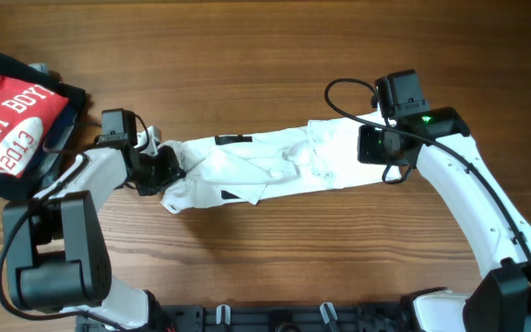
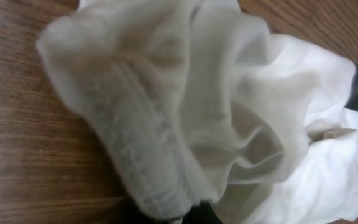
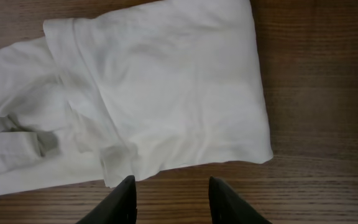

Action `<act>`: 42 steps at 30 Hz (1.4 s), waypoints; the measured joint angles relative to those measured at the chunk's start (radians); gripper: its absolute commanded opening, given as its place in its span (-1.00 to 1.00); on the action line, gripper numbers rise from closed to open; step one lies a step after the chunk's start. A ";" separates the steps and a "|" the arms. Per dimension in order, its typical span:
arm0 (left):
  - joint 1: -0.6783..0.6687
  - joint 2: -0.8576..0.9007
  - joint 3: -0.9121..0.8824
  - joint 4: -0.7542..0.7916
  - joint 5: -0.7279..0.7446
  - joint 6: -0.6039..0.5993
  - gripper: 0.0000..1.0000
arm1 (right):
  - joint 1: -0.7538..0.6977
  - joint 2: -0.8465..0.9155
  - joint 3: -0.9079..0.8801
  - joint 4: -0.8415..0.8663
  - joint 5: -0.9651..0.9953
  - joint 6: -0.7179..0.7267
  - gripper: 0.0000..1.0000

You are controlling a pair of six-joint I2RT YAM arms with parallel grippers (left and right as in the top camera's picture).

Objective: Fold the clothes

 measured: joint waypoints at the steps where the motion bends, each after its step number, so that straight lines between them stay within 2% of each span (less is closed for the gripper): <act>1: 0.002 0.000 0.017 -0.048 -0.026 -0.001 -0.92 | 0.000 0.000 0.000 -0.002 0.008 0.000 -0.24; 5: 0.061 -0.006 0.092 -0.263 -0.214 -0.015 -0.92 | -0.021 0.000 0.000 -0.014 0.044 0.010 -0.24; 12: 0.166 -0.019 0.353 -0.468 -0.456 -0.024 -0.92 | -0.175 0.000 0.000 -0.024 0.063 -0.019 -0.24; 15: 0.199 -0.021 0.488 -0.546 -0.517 -0.042 -0.92 | -0.214 0.000 0.000 -0.039 0.064 -0.034 -0.24; 18: 0.198 -0.023 0.601 -0.610 -0.513 -0.057 -0.92 | -0.219 0.000 0.000 -0.042 0.066 -0.035 -0.24; 23: 0.027 -0.028 0.646 -0.657 -0.360 -0.072 -0.92 | -0.219 0.000 0.000 -0.060 0.066 -0.035 -0.24; 25: -0.093 -0.028 0.646 -0.657 -0.303 -0.093 -0.92 | -0.219 0.000 0.000 -0.068 0.066 -0.035 -0.24; 31: -0.346 -0.028 0.646 -0.622 -0.259 -0.161 -0.91 | -0.219 0.000 0.000 -0.071 0.057 -0.035 -0.25; 42: -0.517 -0.028 0.646 -0.514 -0.257 -0.251 -0.88 | -0.219 0.000 0.000 -0.086 0.051 -0.043 -0.24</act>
